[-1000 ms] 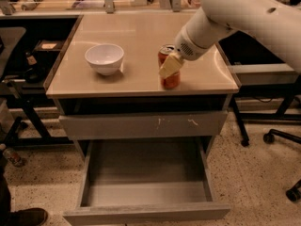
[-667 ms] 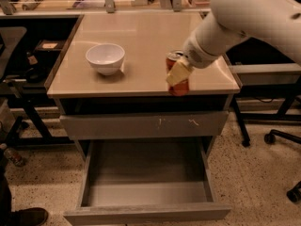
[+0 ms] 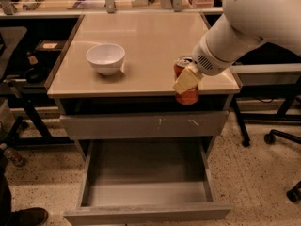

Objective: Place coke can into middle drawer

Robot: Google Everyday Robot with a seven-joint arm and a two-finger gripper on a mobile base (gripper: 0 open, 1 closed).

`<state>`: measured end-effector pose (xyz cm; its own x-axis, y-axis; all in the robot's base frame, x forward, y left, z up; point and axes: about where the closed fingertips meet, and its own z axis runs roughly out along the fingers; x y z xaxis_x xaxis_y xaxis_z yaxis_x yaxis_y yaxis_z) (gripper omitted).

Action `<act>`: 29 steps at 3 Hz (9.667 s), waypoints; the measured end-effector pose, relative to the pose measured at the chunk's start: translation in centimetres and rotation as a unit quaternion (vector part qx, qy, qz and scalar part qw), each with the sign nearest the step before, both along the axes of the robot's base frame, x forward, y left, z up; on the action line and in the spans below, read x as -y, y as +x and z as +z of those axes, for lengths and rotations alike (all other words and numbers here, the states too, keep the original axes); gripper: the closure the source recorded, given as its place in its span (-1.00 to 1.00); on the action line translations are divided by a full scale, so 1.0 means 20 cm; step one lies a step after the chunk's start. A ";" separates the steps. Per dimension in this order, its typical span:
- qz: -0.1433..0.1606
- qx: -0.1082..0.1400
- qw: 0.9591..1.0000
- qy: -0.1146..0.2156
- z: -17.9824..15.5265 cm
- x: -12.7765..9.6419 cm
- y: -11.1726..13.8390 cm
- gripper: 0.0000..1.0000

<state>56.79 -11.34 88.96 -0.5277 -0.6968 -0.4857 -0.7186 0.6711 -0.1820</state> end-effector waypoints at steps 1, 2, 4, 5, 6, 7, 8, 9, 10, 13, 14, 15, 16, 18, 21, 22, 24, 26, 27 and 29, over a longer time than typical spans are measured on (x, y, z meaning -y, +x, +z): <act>-0.026 -0.034 0.999 -0.011 -0.15 0.07 -0.11 1.00; -0.075 -0.094 0.993 -0.019 -0.41 0.18 -0.31 1.00; -0.108 -0.147 0.983 -0.022 -0.63 0.25 -0.48 1.00; -0.125 -0.156 0.980 -0.014 -0.74 0.23 -0.51 1.00; -0.157 -0.171 0.973 -0.006 -0.97 0.19 -0.53 1.00; -0.183 -0.180 0.966 0.007 -1.13 0.16 -0.52 1.00; -0.180 -0.210 0.961 0.011 -1.28 0.09 -0.56 1.00; -0.181 -0.211 0.961 0.012 -1.28 0.09 -0.56 1.00; -0.204 -0.223 0.953 0.032 -1.44 0.02 -0.60 1.00; -0.269 -0.235 0.930 0.085 -1.82 -0.10 -0.56 1.00; -0.284 -0.236 0.925 0.091 -1.85 -0.10 -0.55 1.00; -0.301 -0.217 0.924 0.098 -1.91 -0.11 -0.52 1.00; -0.332 -0.189 0.916 0.124 -1.93 -0.12 -0.41 1.00; -0.362 -0.169 0.905 0.147 -1.94 -0.11 -0.30 1.00; -0.407 -0.162 0.890 0.124 -2.14 -0.06 -0.21 1.00; -0.387 -0.157 0.901 0.115 -2.14 -0.06 -0.21 1.00; -0.395 -0.154 0.898 0.118 -2.20 -0.03 -0.20 1.00; -0.393 -0.152 0.898 0.130 -2.30 0.01 -0.22 1.00; -0.394 -0.156 0.896 0.132 -2.37 0.03 -0.27 1.00; -0.395 -0.155 0.895 0.136 -2.43 0.03 -0.32 1.00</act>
Offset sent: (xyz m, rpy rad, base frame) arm -0.1134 -0.0637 -0.1499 -0.0554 0.3459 -0.2759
